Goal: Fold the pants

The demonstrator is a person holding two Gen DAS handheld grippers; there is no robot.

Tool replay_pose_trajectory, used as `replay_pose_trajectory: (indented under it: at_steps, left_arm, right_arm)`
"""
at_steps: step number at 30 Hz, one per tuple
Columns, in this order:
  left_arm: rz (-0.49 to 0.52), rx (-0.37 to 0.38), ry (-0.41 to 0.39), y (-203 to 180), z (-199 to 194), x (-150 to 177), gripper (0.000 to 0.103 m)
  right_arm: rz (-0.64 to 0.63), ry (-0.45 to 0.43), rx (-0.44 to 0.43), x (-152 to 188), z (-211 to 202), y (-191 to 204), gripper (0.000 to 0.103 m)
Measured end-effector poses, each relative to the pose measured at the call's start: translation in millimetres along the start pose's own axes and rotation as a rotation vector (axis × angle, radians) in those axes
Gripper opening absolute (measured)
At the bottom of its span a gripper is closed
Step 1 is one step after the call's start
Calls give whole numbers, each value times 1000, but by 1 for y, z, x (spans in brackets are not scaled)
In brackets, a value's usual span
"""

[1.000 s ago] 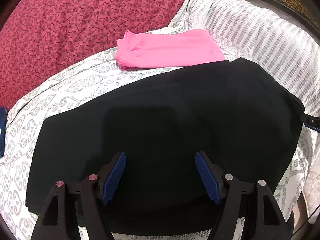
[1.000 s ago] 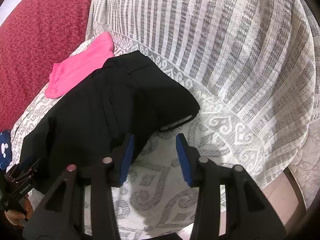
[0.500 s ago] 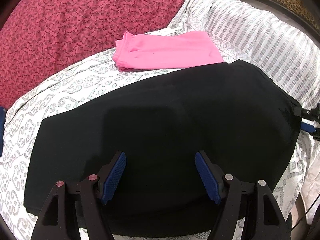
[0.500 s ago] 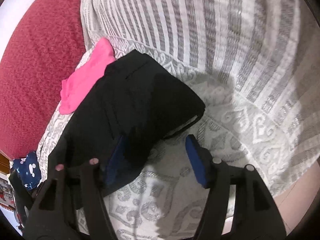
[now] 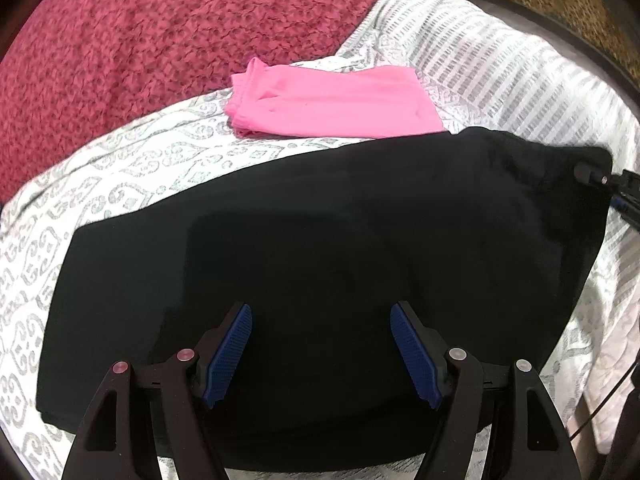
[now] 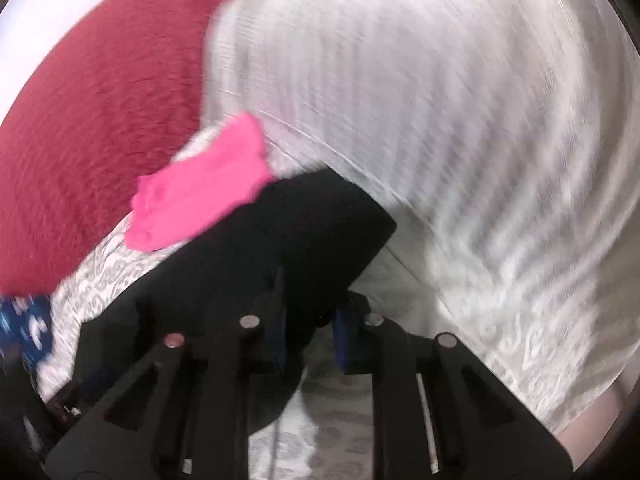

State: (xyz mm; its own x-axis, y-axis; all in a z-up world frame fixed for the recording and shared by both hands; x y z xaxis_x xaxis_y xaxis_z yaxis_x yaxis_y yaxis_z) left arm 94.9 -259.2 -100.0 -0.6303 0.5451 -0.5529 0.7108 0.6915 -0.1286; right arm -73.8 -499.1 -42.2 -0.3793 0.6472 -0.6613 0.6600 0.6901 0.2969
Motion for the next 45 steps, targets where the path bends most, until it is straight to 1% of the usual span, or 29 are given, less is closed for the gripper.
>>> replay_pose_trajectory:
  at_steps: [3,4,6,7,9,10,11,13,15,16,18,19,21,24,27,29,33,35,37,38,39,40,41,42,43,44,45]
  left_arm:
    - [-57,32,-9,17,-7,-1,74]
    - [-93,49,-15,27,-11,-2,74]
    - [-166,76,-20,51,-17,-1,74]
    - [-200,82,-22,63,-20,0,74]
    - [-269,65,-27,89,-24,3,74]
    - [-295,57,-26,99,-25,5,74]
    - [-312,61,-23,106,-26,7,74]
    - [-345,118,-10,118,-27,10,74]
    - [-379,204,10,124,-26,13,74]
    - [-393,226,15,125,-26,14,74]
    - [-431,275,23,128,-23,15,75]
    - [-441,288,25,128,-23,15,76]
    - [-464,324,38,128,-21,14,78]
    - [-455,363,73,119,-15,8,83]
    - [-439,376,108,107,-7,0,83]
    - [-451,387,131,103,-5,-3,83]
    - [-473,465,151,88,-3,-14,83]
    - [-459,465,156,78,1,-20,83]
    - [-439,458,169,67,9,-23,79]
    - [-446,477,170,62,13,-24,60]
    - [-449,489,188,58,17,-26,31]
    - [-447,481,208,56,21,-26,26]
    - [-446,477,202,56,21,-27,23]
    - [-425,471,182,54,17,-29,20]
    - [-394,455,161,53,13,-30,19]
    - [-368,439,143,52,9,-32,18]
    - [-330,407,115,52,1,-34,18]
  right_arm:
    - [-200,-81,5,0,-15,54,20]
    - [-303,-111,3,5,-20,81,20]
    - [-455,-144,5,18,-24,120,20]
    - [-552,-159,5,30,-25,143,20]
    - [-727,-170,-10,58,-23,181,20]
    - [-828,-165,-31,78,-20,200,20]
    - [-881,-153,-46,90,-17,209,20]
    - [-996,-91,-88,123,-8,229,20]
    - [-1064,-45,-112,144,0,237,20]
    - [-1104,-17,-115,157,5,241,20]
    - [-1155,-30,-71,170,10,245,20]
    - [-1172,-41,-58,173,12,246,20]
    - [-1164,-39,-58,172,9,244,20]
    - [-1136,-32,-74,165,5,240,20]
    - [-1125,-39,-78,163,2,240,20]
    - [-1118,-43,-82,162,1,239,20]
    - [-1116,-50,-87,161,-3,240,20]
    - [-1115,-53,-90,160,-3,239,20]
    - [-1102,-58,-97,160,-6,239,20]
    - [-1096,-60,-99,160,-8,238,20]
    - [-1089,-59,-102,160,-9,238,20]
    - [-1082,-50,-106,160,-9,238,20]
    - [-1080,-46,-108,161,-8,237,20]
    - [-1082,-45,-104,162,-8,236,20]
    - [-1083,-42,-105,163,-8,235,20]
    - [-1078,-35,-116,162,-9,233,23]
    - [-1065,-24,-142,160,-12,231,30]
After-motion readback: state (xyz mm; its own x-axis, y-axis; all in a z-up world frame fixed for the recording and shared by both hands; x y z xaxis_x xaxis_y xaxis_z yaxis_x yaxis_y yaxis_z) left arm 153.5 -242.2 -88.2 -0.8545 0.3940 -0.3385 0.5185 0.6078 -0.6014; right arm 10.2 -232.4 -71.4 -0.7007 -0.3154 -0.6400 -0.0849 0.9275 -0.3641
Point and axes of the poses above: each gripper's, at about its wrist camera, not at the fingertips, and z roughly the way its jaws point, y to its left, x to its underside, the point moved 3 cm from there along z, roughly the way its jaws point, and after that the axes turned 1 degree about y, right-handed, at the moved point
